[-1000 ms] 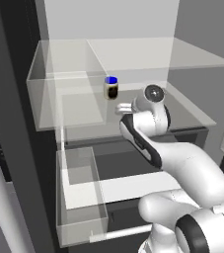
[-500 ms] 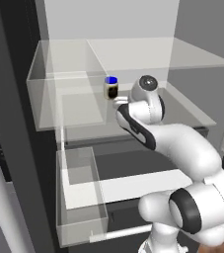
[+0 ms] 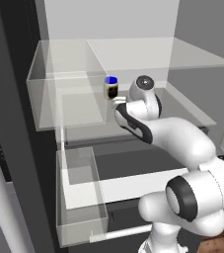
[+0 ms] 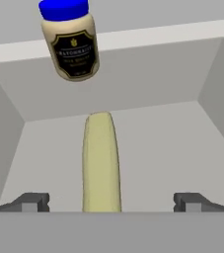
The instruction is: Retrieve the butter from the fridge and place it on a plate on the dining table. Then retrieve the butter knife by the fridge and place it near the plate.
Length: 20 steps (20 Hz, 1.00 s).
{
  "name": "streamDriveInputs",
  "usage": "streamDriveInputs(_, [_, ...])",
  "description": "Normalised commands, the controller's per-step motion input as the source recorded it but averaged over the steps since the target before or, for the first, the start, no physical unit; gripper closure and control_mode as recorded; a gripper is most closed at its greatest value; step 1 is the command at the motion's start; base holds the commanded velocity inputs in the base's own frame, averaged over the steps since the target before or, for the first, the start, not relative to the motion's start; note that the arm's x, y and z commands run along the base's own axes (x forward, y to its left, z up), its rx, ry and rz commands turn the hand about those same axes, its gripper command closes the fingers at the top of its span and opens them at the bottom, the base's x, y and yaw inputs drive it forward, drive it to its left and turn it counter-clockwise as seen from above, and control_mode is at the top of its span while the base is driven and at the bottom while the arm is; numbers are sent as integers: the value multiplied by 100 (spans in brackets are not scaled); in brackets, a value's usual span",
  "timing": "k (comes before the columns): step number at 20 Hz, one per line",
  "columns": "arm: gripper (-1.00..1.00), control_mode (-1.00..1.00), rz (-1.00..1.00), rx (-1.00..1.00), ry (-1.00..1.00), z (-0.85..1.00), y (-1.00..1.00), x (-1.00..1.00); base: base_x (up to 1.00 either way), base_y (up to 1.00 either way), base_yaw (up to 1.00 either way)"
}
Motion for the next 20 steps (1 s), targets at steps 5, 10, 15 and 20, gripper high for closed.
streamDriveInputs(5, [-100, -100, 0, 0, 0, -8, 0, 36, 0, 0, 0])
streamDriveInputs(10, [-100, -100, 0, 0, 1, -4, 0, 34, 0, 0, 0])
streamDriveInputs(15, [-100, -100, 0, 0, 1, -10, 1, 24, 0, 0, 0])
streamDriveInputs(20, [-100, -100, 0, 0, 0, -14, 7, 16, 0, 0, 0])
